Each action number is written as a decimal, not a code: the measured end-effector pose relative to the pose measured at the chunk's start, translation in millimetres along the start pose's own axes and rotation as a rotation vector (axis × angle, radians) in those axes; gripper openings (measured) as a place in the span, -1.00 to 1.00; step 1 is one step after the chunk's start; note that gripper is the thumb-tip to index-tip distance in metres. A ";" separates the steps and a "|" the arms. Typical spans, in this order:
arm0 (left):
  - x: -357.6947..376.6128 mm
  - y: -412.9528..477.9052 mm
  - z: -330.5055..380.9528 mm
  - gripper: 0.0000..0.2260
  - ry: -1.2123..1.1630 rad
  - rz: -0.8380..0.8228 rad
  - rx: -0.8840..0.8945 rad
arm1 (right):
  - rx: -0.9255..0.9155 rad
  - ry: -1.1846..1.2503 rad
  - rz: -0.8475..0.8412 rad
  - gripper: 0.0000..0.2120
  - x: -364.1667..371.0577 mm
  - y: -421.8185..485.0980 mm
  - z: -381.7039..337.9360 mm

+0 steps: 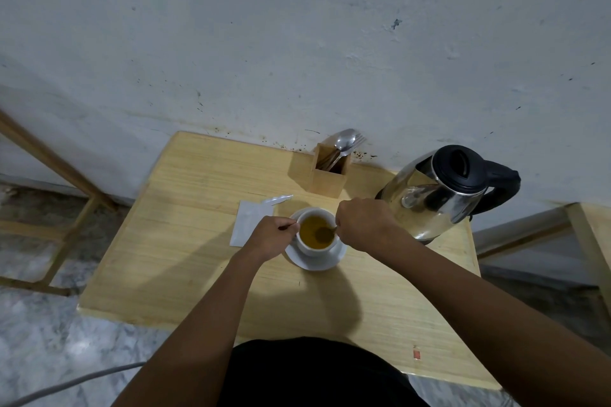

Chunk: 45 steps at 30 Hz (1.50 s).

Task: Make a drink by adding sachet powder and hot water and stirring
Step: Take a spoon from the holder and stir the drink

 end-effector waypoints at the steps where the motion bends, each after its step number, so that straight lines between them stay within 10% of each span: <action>1: 0.1 0.2 -0.1 -0.75 0.001 -0.003 -0.001 | -0.008 0.019 -0.013 -0.85 1.1 0.4 -1.4; 33: -0.1 -0.9 1.5 -0.73 0.027 0.012 0.004 | 0.085 0.181 0.104 -0.75 23.2 -7.5 9.9; 45: 0.5 0.9 0.1 -0.74 0.022 0.031 0.005 | 0.067 0.475 0.521 -0.88 56.9 -61.9 23.8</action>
Point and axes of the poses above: each hand's wrist, its own y-axis towards the middle knuckle, its own x-axis out of the palm, z = x × y, the point moved 1 cm from there along y, towards the middle knuckle, and after that the axes turned 11 degrees about y, right-handed, at the moved point
